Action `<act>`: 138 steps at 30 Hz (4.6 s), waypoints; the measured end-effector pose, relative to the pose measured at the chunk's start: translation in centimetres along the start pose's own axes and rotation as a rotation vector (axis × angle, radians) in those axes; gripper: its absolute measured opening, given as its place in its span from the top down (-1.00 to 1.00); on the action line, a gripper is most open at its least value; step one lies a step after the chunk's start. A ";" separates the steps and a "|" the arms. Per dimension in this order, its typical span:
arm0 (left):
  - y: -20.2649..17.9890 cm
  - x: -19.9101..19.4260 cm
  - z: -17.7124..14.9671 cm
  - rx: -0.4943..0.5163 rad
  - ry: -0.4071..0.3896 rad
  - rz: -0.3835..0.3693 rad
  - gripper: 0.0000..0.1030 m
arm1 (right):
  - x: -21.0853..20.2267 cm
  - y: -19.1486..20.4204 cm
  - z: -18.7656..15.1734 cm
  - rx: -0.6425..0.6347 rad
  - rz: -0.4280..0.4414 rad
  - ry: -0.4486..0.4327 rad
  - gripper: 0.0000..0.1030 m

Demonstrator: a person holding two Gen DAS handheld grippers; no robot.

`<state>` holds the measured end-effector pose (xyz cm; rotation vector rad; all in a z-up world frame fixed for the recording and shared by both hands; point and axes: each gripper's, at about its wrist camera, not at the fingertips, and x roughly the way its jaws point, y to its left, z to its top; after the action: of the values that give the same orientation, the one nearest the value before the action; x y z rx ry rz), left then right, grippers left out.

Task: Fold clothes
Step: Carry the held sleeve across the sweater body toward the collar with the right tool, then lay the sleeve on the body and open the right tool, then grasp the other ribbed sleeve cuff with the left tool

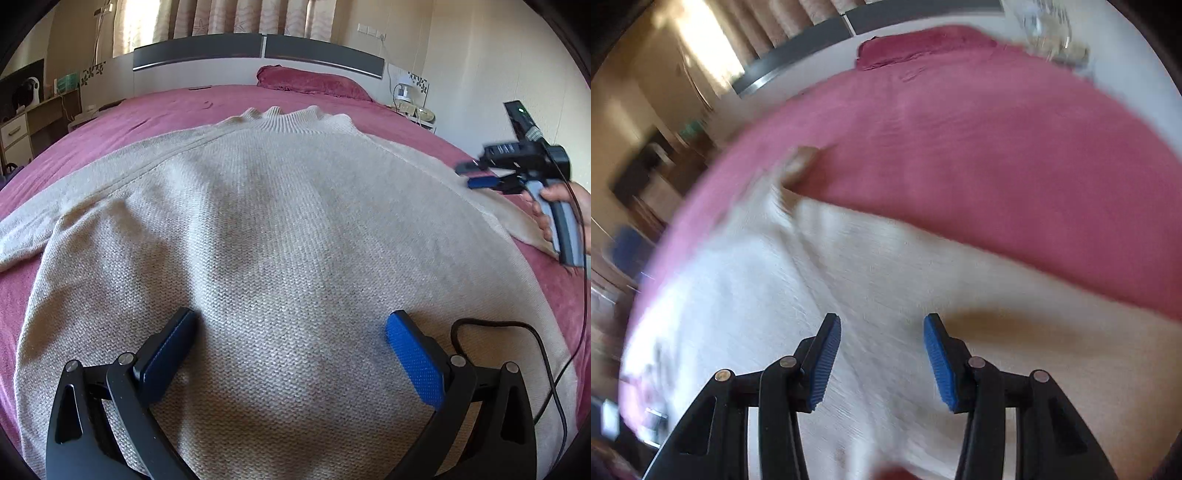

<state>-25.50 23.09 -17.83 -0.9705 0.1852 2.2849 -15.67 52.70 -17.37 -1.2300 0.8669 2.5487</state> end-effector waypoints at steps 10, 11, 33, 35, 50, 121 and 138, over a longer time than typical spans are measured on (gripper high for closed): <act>0.0 0.1 0.2 0.007 0.011 0.010 -0.99 | -5.2 -3.5 -1.3 0.094 0.065 -0.152 0.12; -0.1 0.1 0.2 0.010 0.014 0.014 -0.99 | -6.7 -4.7 -2.5 0.141 0.139 -0.145 0.12; -0.1 -5.6 -5.1 -0.037 0.107 0.233 -1.00 | -21.2 -32.9 -21.1 1.165 0.095 -0.537 0.31; 0.2 -5.3 -5.3 -0.047 0.109 0.222 -1.00 | -21.5 -33.5 -20.6 1.175 0.098 -0.549 0.36; 1.4 -5.9 -6.3 -0.083 0.082 0.176 -1.00 | -21.7 -22.2 -10.4 0.823 0.128 -0.474 0.92; 5.4 -8.5 -7.5 -0.141 0.057 0.094 -1.00 | 5.0 10.0 -4.6 0.131 0.252 0.056 0.47; 8.3 -11.4 -6.2 -0.335 -0.002 -0.106 -1.00 | 5.2 22.5 -10.9 -0.095 0.256 0.117 0.47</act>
<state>-20.93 8.56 -15.36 -1.1147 -0.2527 2.2593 -20.77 27.69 -17.11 -1.3902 0.9969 2.7684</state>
